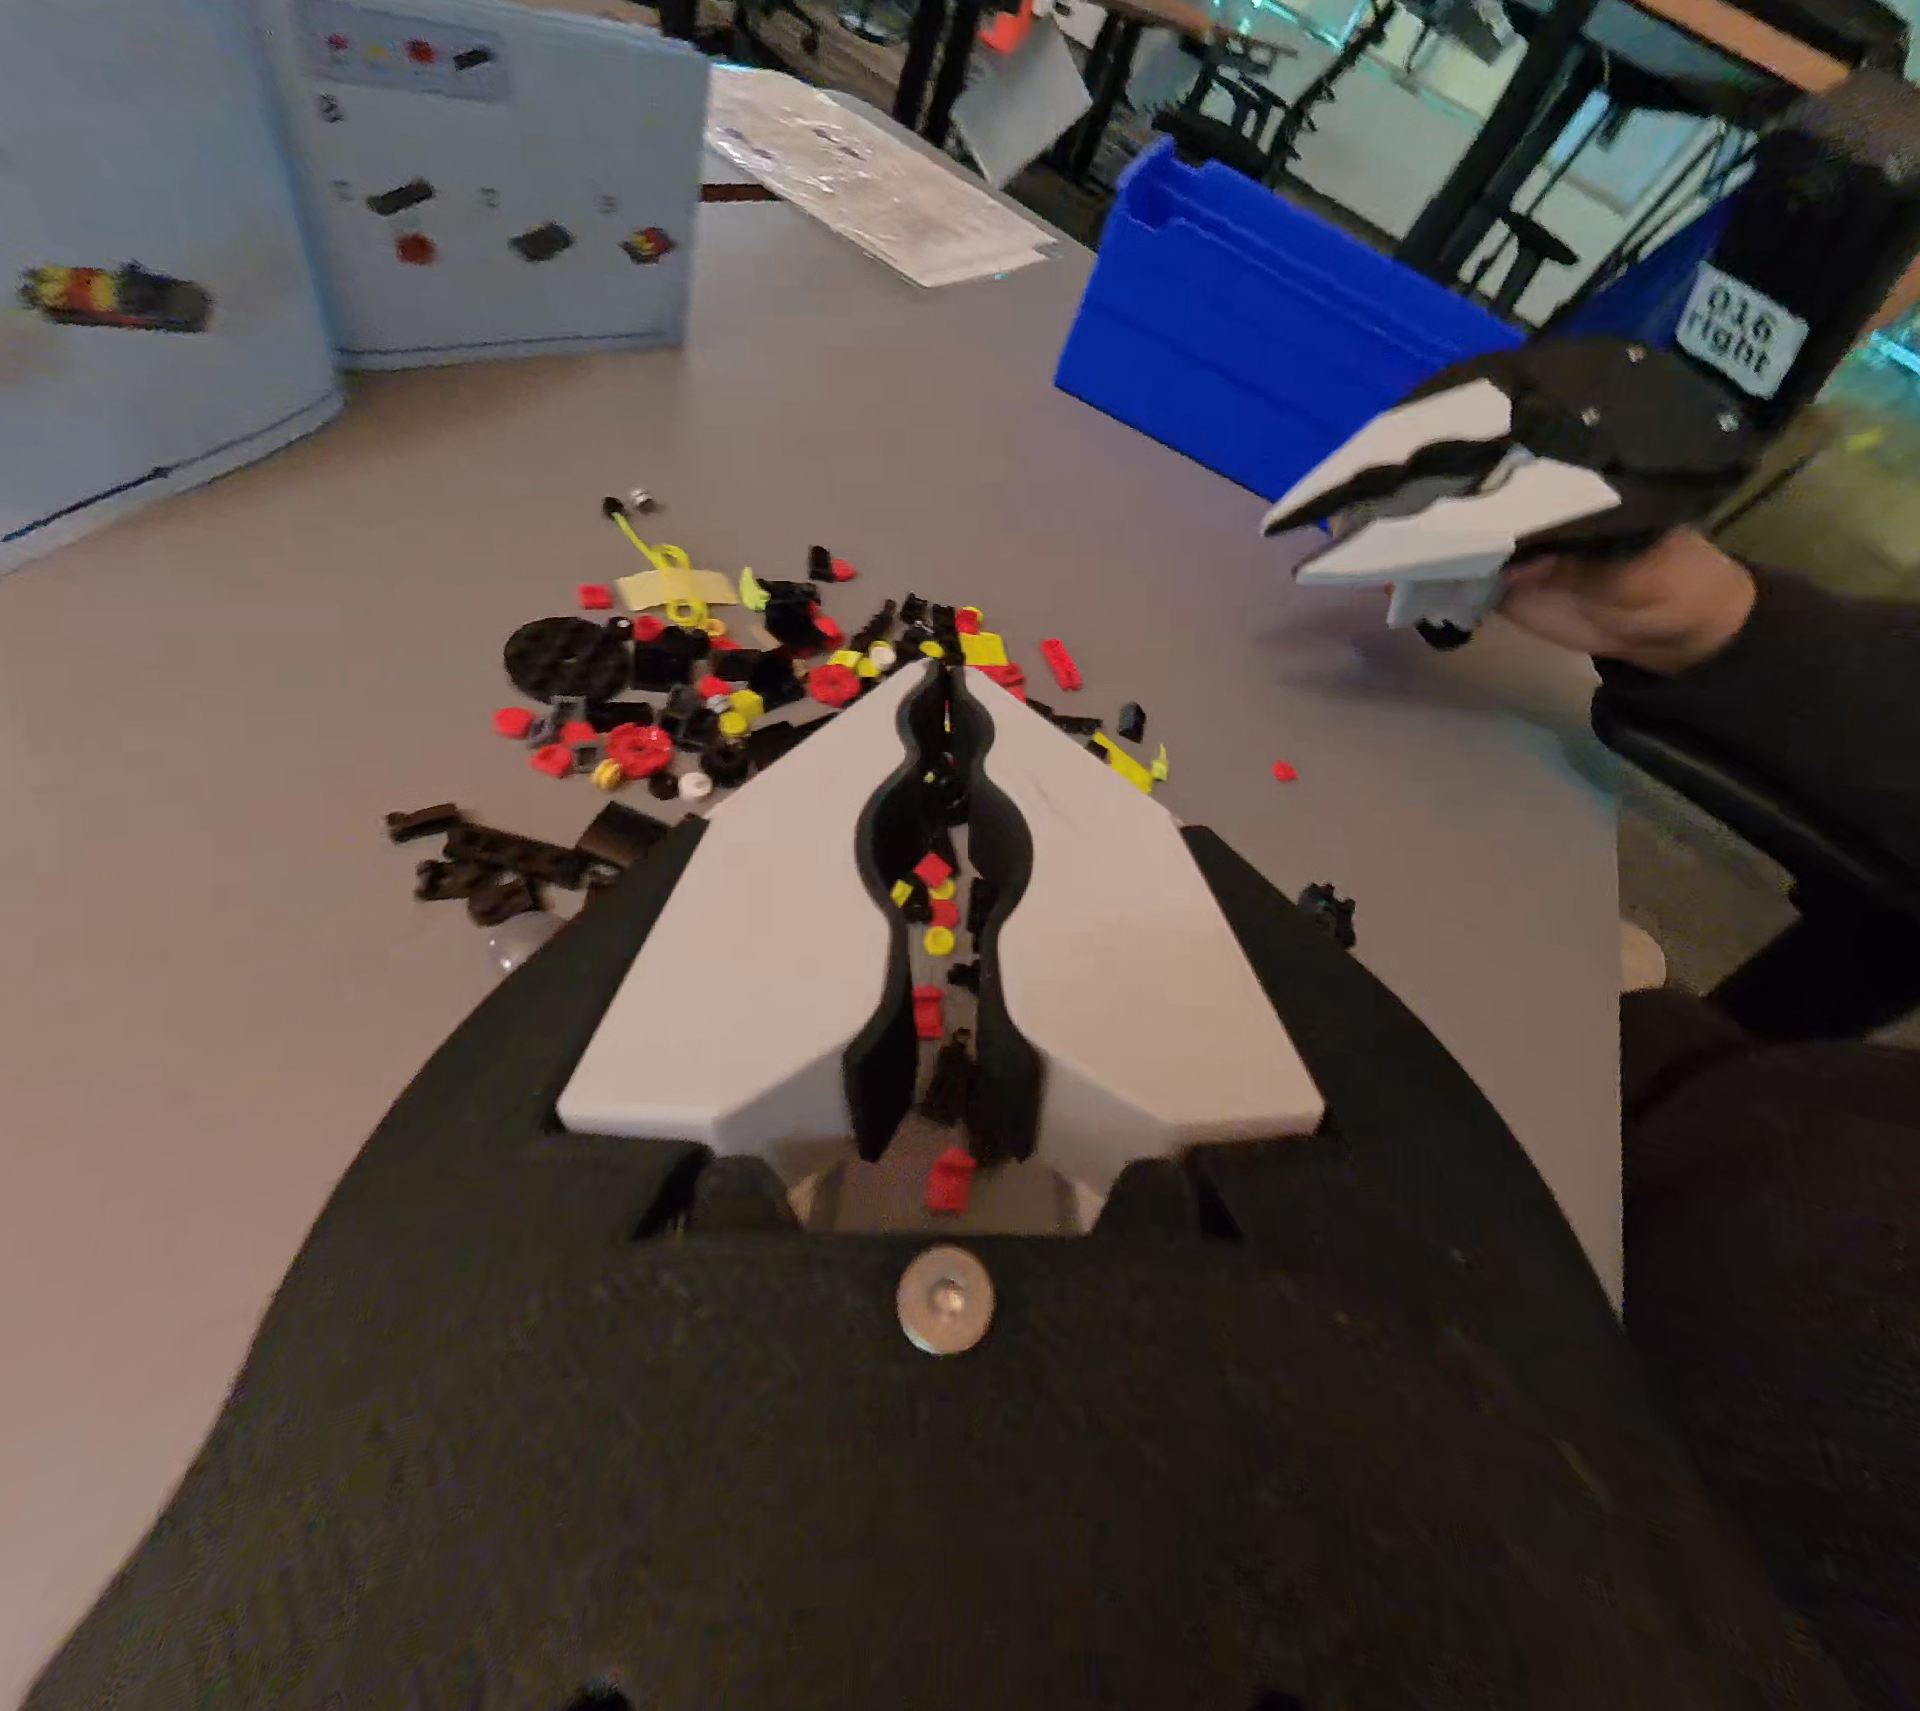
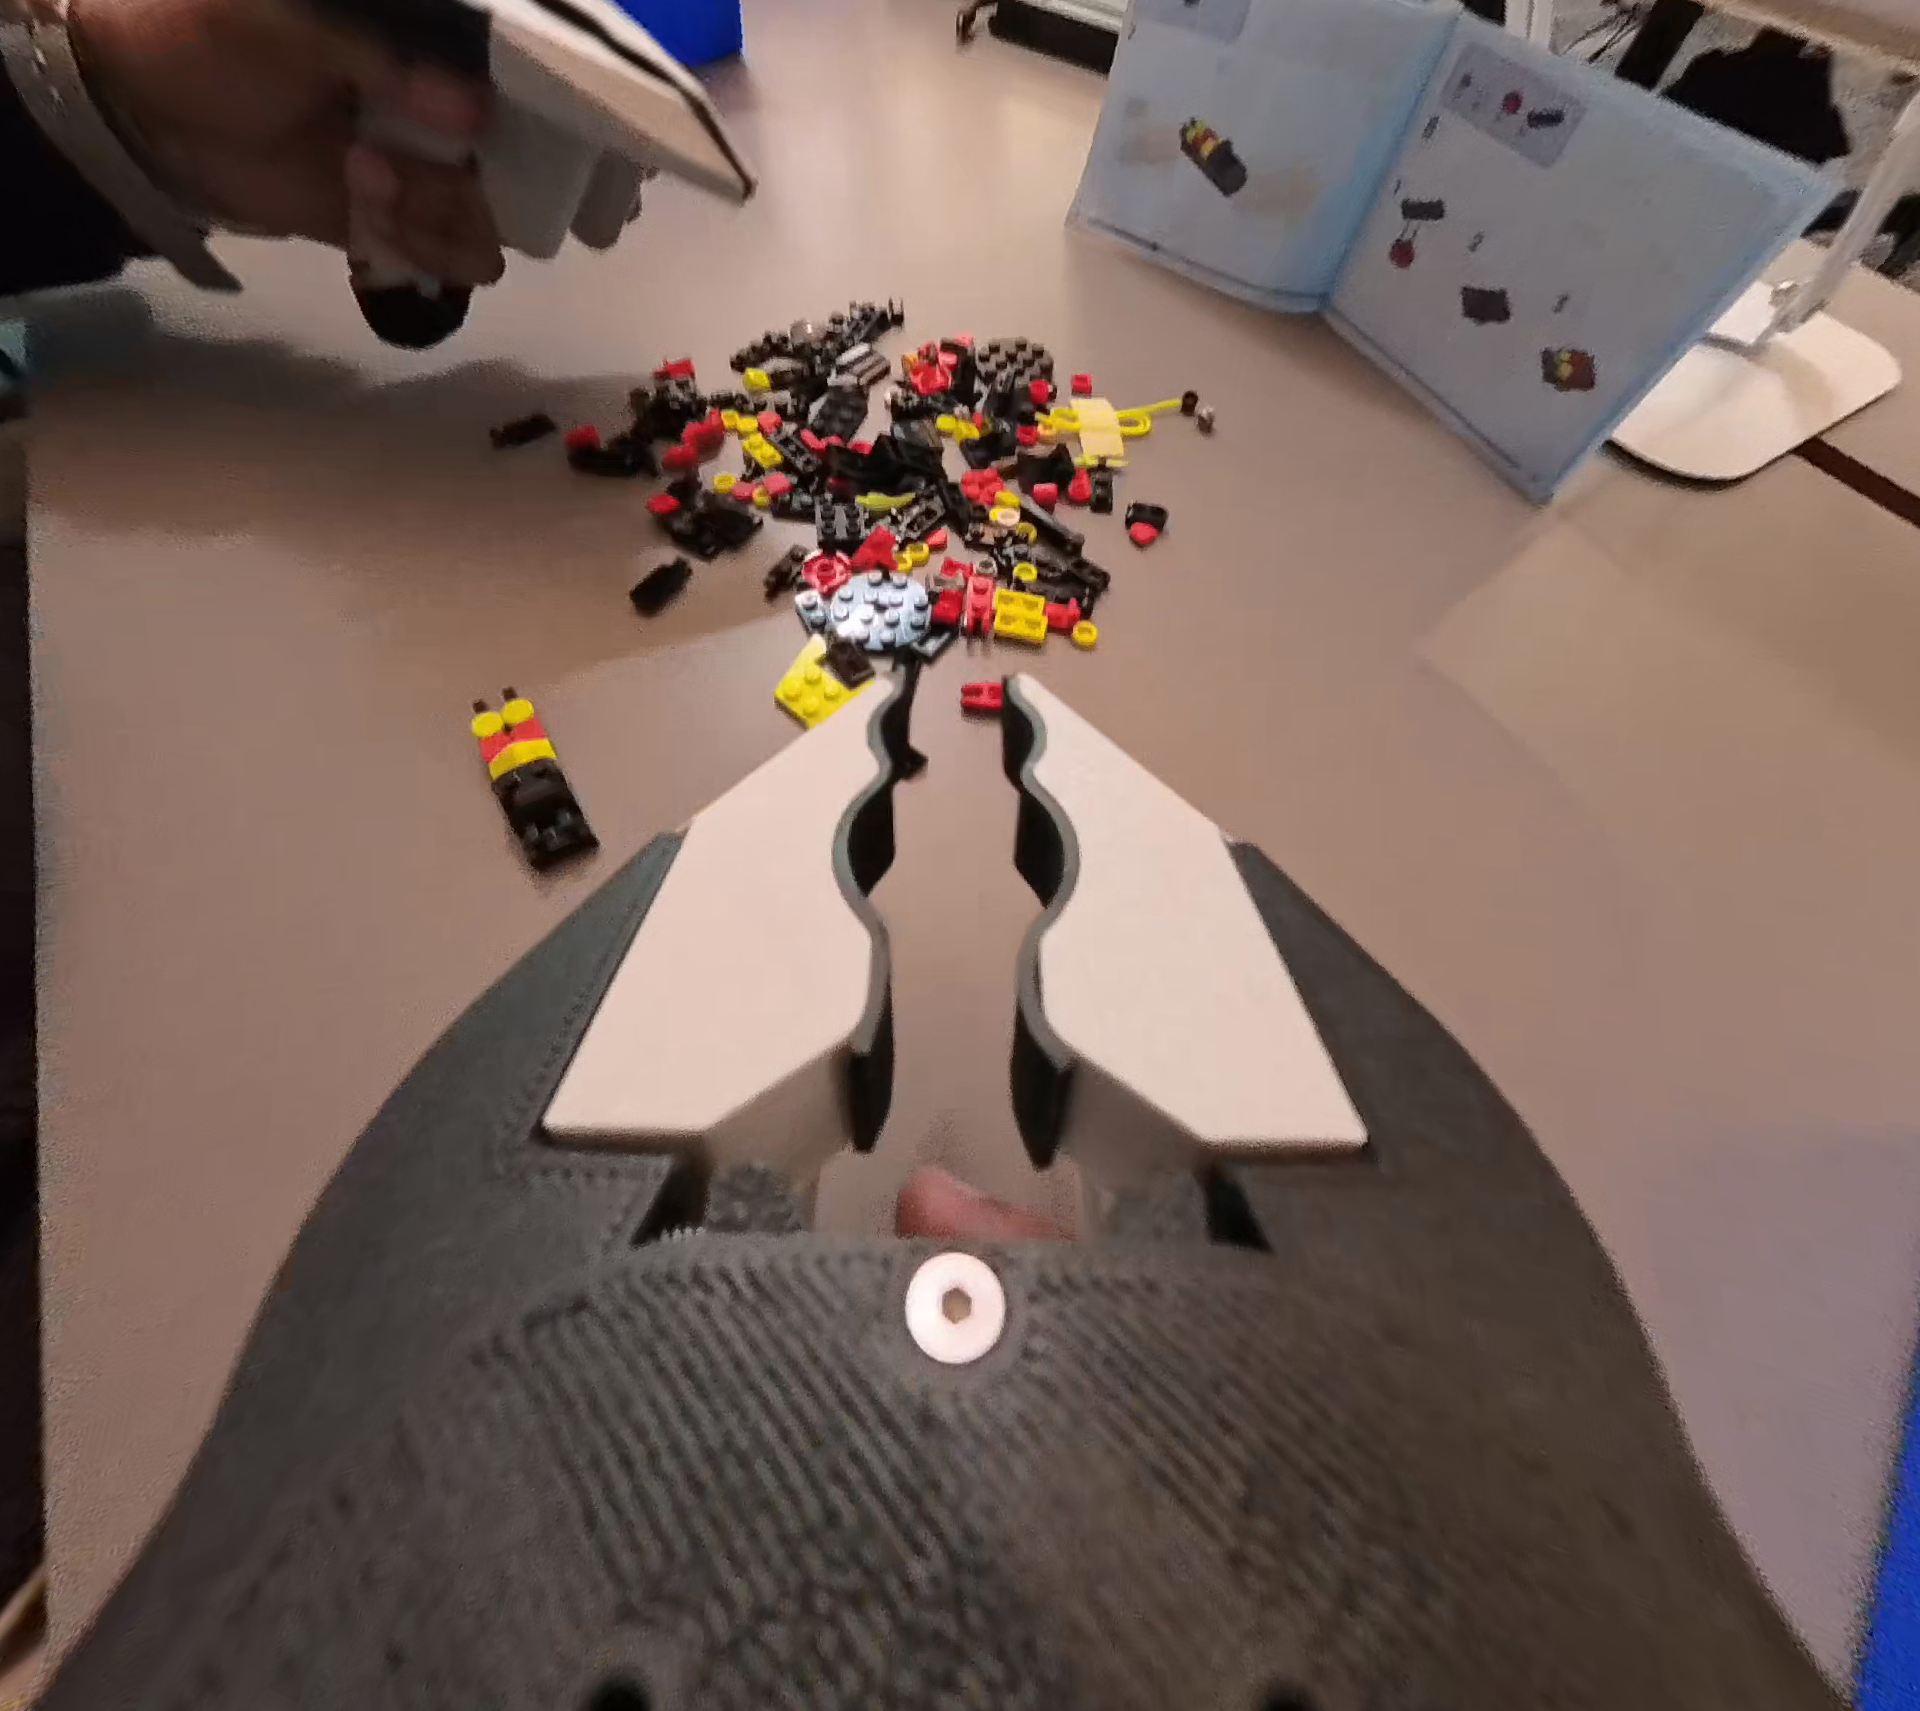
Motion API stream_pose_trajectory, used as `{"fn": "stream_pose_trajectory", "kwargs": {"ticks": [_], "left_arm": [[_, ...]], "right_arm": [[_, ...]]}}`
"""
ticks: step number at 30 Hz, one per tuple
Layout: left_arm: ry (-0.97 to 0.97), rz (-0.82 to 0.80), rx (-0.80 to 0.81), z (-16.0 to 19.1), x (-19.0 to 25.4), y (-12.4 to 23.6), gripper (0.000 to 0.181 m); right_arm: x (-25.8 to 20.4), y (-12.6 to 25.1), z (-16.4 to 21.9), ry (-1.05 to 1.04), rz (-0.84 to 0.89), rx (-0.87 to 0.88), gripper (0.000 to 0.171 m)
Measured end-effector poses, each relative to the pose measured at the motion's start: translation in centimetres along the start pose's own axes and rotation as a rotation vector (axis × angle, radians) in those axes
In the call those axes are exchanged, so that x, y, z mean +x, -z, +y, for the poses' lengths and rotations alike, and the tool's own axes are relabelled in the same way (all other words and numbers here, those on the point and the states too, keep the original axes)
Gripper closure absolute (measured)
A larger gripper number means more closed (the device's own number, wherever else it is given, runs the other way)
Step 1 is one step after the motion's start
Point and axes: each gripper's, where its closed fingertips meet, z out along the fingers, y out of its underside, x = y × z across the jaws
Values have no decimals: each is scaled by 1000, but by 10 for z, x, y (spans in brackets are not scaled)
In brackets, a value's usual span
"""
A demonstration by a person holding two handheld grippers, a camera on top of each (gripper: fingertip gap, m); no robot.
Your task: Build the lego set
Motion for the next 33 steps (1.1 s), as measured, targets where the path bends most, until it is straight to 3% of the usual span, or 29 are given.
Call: {"fn": "stream_pose_trajectory", "kwargs": {"ticks": [1, 7, 15, 19, 21, 24, 33], "left_arm": [[34, 0, 7, -1, -4, 0, 181], [211, 47, 51, -4, -10, 1, 181], [221, 35, 47, -1, -13, 0, 181], [148, 35, -17, 6, -9, -1, 181], [52, 61, -185, 29, 0, -5, 181], [-159, -70, -336, 50, -8, -6, 181], [-173, -265, -354, 43, -40, 4, 180]], "right_arm": [[-1, -1, 3, 1, -3, -23, 156], [2, -15, 14, -23, 12, -98, 160], [31, -55, 20, 20, 53, -178, 158], [36, -70, 25, 9, 36, -195, 157], [32, -72, 31, -26, 13, -207, 158], [29, -69, 31, -40, 7, -202, 158], [30, -62, 26, -96, -1, -160, 158]]}}
